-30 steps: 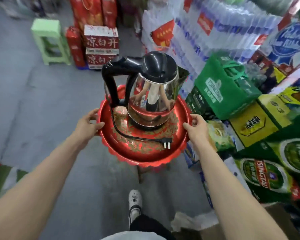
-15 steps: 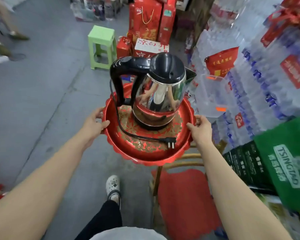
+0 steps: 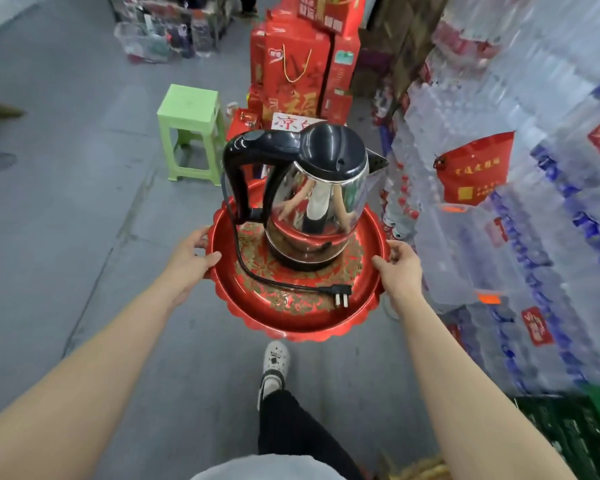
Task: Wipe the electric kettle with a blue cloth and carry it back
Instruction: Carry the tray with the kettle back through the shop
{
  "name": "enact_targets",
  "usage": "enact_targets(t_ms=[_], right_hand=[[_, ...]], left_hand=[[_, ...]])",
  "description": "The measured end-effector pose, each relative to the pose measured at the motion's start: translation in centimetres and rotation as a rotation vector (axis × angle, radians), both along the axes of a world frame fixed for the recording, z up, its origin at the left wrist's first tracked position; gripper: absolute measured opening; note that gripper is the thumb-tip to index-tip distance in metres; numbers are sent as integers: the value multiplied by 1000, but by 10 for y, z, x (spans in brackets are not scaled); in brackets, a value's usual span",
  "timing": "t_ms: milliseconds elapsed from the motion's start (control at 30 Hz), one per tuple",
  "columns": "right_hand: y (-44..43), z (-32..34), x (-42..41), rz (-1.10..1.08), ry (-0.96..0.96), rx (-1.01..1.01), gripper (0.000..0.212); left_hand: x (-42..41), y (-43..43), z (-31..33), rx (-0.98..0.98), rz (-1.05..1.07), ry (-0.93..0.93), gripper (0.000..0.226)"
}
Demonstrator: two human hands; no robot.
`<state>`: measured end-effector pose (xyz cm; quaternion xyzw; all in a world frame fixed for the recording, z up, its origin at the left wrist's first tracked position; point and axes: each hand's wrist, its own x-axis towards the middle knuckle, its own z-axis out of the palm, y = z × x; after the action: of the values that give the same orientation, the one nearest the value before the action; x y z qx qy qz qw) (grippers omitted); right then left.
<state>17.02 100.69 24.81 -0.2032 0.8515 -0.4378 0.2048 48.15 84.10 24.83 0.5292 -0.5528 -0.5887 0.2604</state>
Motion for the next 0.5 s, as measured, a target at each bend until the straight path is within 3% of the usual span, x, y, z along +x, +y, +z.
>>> enact_targets(t_ms=[500], right_hand=[[-350,-16,-165,-11,-10,97,35]], left_hand=[[-175,-363,-17,-39,-64,-81,55]])
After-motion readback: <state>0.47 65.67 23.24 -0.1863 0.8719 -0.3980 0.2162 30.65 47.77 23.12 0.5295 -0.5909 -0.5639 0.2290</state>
